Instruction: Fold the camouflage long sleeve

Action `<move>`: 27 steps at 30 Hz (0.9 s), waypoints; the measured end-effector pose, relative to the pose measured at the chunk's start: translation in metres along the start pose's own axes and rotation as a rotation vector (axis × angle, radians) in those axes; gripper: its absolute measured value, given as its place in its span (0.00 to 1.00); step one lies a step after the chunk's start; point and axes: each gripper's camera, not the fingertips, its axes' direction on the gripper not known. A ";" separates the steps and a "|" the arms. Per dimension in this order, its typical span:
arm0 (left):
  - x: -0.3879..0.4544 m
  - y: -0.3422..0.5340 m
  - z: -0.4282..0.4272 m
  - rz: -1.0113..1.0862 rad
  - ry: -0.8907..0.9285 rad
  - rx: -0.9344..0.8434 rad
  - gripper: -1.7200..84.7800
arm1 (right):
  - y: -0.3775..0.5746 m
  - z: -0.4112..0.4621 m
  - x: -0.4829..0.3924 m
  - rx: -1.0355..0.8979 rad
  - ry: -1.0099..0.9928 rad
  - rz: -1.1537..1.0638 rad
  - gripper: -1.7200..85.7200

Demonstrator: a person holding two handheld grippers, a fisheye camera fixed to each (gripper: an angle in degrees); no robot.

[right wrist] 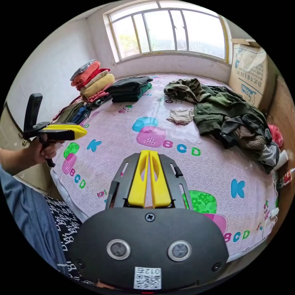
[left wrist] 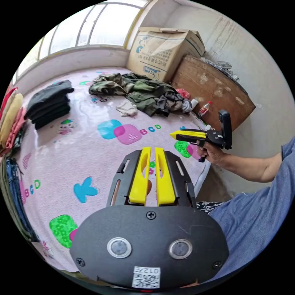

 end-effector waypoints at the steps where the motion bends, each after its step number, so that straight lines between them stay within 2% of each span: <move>1: 0.014 -0.019 0.022 -0.021 0.026 -0.012 0.02 | 0.005 0.002 0.030 0.001 -0.016 0.022 0.02; 6: 0.059 -0.083 0.085 -0.044 0.052 -0.047 0.02 | -0.016 0.036 0.127 0.016 -0.051 0.015 0.03; 9: 0.069 -0.112 0.115 -0.058 0.039 -0.105 0.02 | -0.055 0.067 0.172 0.020 0.062 -0.050 0.04; 13: 0.062 -0.147 0.149 -0.119 0.014 -0.126 0.02 | -0.100 0.104 0.275 -0.013 0.210 0.116 0.10; 19: 0.042 -0.203 0.206 -0.162 0.017 -0.161 0.02 | -0.116 0.158 0.384 -0.107 0.087 0.309 0.13; 27: 0.013 -0.283 0.265 -0.151 0.038 -0.186 0.02 | -0.110 0.216 0.440 -0.227 0.066 0.366 0.12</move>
